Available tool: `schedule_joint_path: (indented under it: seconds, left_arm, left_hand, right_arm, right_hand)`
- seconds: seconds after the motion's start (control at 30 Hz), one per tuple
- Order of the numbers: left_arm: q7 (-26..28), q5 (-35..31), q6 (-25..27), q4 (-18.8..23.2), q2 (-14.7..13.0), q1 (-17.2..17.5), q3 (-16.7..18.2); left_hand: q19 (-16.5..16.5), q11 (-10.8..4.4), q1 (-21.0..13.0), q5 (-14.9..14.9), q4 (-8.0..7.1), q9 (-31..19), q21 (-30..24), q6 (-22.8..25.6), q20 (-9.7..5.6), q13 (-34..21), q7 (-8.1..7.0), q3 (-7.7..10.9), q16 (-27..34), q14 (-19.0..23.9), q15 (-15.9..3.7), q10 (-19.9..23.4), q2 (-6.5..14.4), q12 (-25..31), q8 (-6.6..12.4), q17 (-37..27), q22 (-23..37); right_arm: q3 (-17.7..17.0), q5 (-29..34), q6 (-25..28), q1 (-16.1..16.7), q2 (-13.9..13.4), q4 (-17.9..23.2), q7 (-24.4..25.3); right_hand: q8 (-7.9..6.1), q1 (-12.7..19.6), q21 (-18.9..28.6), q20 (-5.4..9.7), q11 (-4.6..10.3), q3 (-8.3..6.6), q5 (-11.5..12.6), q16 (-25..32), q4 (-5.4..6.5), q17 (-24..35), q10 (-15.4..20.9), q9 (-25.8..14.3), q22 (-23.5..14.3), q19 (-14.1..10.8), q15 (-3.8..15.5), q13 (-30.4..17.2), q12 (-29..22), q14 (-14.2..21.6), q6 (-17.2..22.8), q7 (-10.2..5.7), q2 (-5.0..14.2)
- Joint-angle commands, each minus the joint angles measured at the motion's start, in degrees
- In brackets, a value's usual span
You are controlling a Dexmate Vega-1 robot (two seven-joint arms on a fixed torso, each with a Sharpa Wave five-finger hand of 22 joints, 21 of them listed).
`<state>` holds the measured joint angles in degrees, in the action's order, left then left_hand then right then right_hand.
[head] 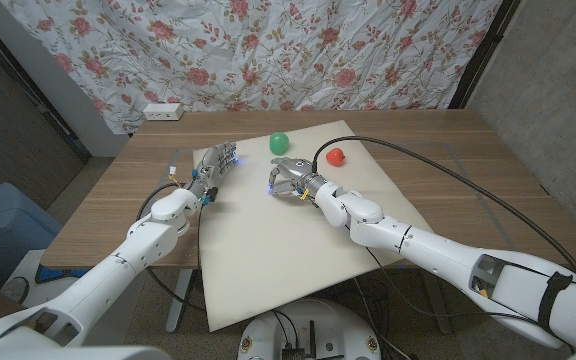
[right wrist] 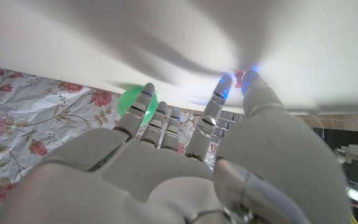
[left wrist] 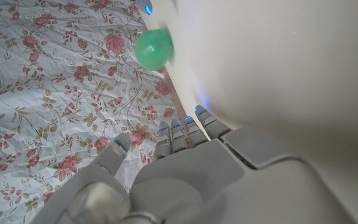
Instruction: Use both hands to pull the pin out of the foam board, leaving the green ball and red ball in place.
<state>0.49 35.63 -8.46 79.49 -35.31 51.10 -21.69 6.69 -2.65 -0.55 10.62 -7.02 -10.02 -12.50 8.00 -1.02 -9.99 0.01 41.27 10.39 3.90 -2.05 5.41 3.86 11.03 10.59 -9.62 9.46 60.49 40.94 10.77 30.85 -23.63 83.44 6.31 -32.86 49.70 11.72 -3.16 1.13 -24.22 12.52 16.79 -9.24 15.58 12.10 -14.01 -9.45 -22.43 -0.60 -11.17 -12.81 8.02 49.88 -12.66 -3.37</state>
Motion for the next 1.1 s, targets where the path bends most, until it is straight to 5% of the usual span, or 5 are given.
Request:
schedule_joint_path:
  seconds: [0.03,1.1]
  left_arm:
    - [-0.42,0.03,0.40,-0.25,-0.04,-0.09,-0.30]
    - [0.07,-0.01,0.98,0.19,-0.17,0.39,-0.45]
  left_hand:
    - [0.56,0.00,-0.35,0.29,0.00,-0.07,0.04,0.58,-0.03,-0.09,-0.16,0.45,-0.16,0.41,-0.19,0.49,4.60,-0.01,0.03,-0.12,0.32]
    - [0.91,0.11,-0.23,0.26,-0.09,-0.10,0.42,0.63,0.06,-0.10,-0.25,0.58,-0.18,0.49,0.08,0.60,4.57,-0.04,-0.02,-0.15,0.34]
  right_arm:
    - [0.15,-0.43,-0.24,-0.18,0.15,-0.65,0.72]
    - [-0.08,-0.85,-2.10,-0.18,-0.36,-0.88,1.55]
  right_hand:
    - [-0.76,0.35,-0.04,0.15,0.05,-0.48,-0.12,0.58,0.02,0.25,0.73,-0.28,-0.23,-0.54,0.36,-0.21,-0.27,0.64,1.40,0.02,0.56]
    - [-2.95,2.02,-0.19,0.86,1.51,-0.68,-0.33,1.11,-0.21,0.71,3.11,-0.70,-0.25,-1.83,1.47,-0.12,-0.36,1.72,6.29,-0.12,1.37]
